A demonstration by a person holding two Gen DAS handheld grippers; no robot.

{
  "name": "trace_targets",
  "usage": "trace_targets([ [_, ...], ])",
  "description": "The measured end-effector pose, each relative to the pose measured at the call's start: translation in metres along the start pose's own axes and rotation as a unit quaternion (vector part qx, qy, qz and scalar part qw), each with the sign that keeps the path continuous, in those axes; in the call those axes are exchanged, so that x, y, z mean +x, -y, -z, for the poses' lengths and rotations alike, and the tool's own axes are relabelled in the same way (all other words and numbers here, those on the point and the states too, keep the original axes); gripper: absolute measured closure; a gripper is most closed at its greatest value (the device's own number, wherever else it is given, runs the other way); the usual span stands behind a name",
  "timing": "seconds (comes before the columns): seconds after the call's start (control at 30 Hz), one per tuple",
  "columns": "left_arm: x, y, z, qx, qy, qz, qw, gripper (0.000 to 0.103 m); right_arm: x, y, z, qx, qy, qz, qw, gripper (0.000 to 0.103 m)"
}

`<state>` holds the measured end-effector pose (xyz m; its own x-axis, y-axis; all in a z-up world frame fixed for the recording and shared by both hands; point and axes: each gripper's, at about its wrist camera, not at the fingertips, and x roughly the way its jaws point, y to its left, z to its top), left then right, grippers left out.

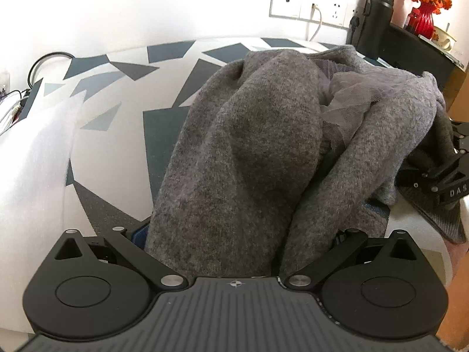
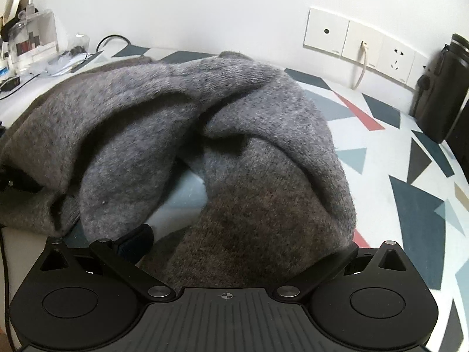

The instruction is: Fold clothes

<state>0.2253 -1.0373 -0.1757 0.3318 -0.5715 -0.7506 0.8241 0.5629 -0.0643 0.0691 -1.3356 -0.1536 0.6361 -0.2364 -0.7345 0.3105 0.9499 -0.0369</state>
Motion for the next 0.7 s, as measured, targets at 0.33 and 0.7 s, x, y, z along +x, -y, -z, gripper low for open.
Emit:
trace_targets([
  [0.33, -0.005, 0.003, 0.013, -0.006, 0.043, -0.01, 0.999, 0.0, -0.003, 0.003, 0.015, -0.001, 0.05, 0.003, 0.999, 0.001],
  [0.7, -0.01, 0.018, 0.021, 0.032, 0.071, -0.035, 0.9963, 0.0, -0.006, 0.001, 0.031, 0.008, 0.106, 0.018, 0.994, 0.001],
])
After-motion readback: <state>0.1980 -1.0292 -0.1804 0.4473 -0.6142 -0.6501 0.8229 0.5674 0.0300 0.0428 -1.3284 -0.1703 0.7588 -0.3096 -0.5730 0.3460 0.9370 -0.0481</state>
